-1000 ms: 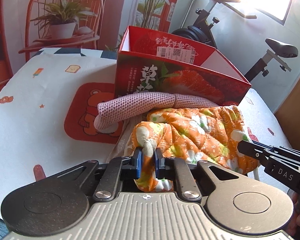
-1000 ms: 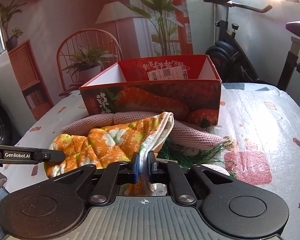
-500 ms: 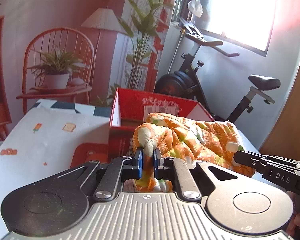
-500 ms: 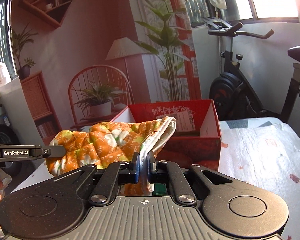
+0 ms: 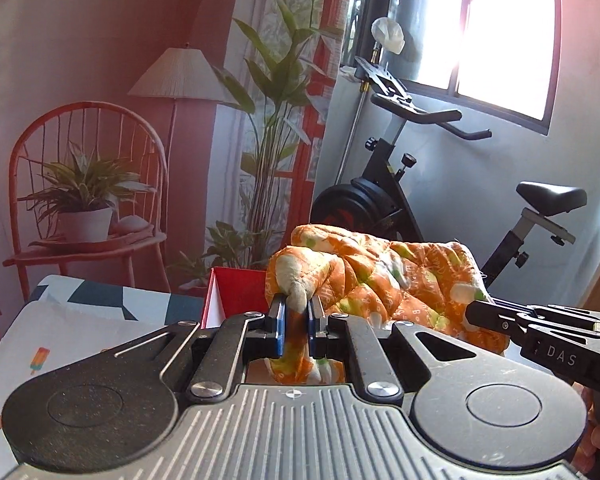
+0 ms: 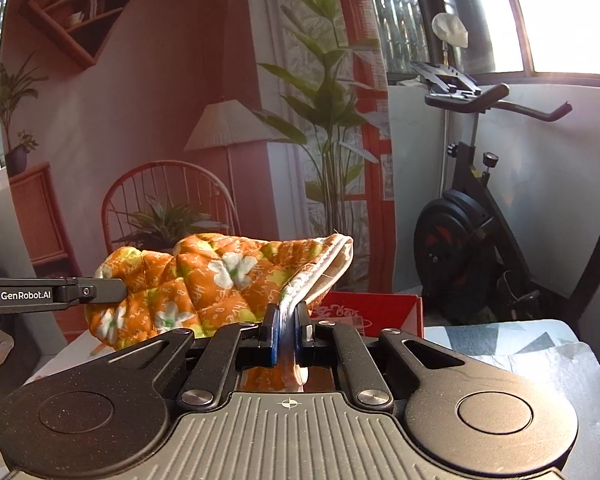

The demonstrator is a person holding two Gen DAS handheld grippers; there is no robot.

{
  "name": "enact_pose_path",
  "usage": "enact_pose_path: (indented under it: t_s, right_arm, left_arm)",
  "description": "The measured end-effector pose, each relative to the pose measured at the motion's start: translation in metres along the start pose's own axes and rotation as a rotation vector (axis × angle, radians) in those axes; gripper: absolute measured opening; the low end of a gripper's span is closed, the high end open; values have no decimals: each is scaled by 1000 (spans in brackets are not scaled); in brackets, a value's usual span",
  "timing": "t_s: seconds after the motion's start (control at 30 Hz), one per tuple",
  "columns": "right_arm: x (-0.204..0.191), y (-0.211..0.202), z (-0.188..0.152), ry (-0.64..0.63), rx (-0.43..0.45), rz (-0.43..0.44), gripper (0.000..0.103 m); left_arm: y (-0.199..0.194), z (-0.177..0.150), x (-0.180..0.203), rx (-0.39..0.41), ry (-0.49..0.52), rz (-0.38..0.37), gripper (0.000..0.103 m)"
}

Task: Organize soft objects
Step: 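Lift the orange cloth with both tools and lower it into the red box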

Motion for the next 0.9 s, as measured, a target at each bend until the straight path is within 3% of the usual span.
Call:
enact_pose_path:
  t_s: [0.4,0.67,0.9]
  right_arm:
    - [12,102,-59,-17,-242,-60,7]
    - [18,121,-94,42,-388,-72,7]
    - [19,122,-106,33,-435,-80,10]
  left_arm:
    - [84,-41,-37,-256,-47,28,12]
    - [101,-69,-42,-380,-45,-1,12]
    - [103,-84,-44,-438,-34,11,12]
Point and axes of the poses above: each gripper's, at about its wrist camera, not at the fingertips, and y roughly the way its jaws point, x to its right, z to its top, the point moved 9 cm from there along y, roughly the way its jaws point, and after that the axes turned 12 degrees about -z, right-handed, at the moved point
